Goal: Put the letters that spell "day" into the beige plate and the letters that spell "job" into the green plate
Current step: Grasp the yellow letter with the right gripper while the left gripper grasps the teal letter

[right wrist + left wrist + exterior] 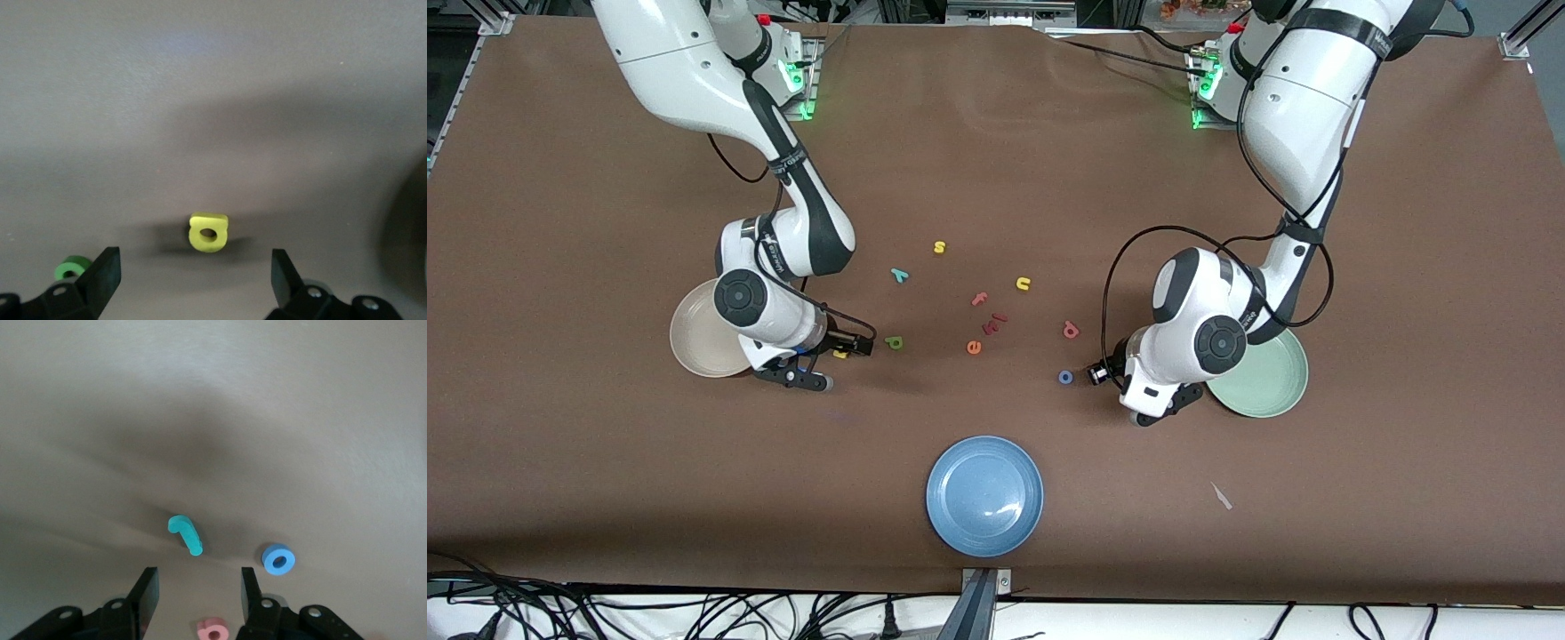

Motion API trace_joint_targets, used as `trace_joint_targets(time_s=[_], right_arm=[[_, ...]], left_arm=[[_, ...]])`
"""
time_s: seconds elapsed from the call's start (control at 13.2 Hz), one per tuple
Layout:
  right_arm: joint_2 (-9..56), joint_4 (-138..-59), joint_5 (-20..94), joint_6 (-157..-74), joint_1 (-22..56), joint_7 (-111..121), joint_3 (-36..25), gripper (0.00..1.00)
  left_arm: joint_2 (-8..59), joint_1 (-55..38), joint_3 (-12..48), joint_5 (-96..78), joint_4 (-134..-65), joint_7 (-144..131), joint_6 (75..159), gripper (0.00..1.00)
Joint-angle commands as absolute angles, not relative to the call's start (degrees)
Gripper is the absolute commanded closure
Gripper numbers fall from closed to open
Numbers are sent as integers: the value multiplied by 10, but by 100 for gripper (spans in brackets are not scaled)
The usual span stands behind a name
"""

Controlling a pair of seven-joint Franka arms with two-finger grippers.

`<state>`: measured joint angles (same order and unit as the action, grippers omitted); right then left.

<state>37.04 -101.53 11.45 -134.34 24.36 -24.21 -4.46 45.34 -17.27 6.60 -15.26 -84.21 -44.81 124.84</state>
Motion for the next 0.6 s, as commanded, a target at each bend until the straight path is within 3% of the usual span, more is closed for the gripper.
trace_joint_targets(time_s=[0.0, 0.3, 0.53], right_arm=[[384, -1005, 125, -1347, 240, -238, -44, 5], [394, -998, 124, -1347, 237, -237, -44, 23], [399, -998, 120, -1347, 237, -235, -45, 42]], left_arm=[[461, -178, 63, -167, -834, -503, 1249, 50], [476, -164, 62, -227, -837, -504, 1262, 54], [481, -154, 62, -250, -836, -497, 1262, 56]])
